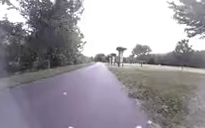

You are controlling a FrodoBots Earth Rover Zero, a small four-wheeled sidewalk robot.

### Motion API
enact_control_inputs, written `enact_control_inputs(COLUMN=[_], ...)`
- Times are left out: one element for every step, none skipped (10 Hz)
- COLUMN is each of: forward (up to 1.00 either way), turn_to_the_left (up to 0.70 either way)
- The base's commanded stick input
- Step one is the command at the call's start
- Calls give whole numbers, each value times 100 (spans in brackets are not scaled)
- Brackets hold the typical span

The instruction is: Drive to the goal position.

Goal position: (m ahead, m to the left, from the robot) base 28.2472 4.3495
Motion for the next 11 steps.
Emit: enact_control_inputs(forward=[70, 70, 70, 70, 70, 70, 70, 70, 70, 70, 70], turn_to_the_left=[-1, -1, -1, 0, 0, 0, 0, 0, 2, 7, 9])
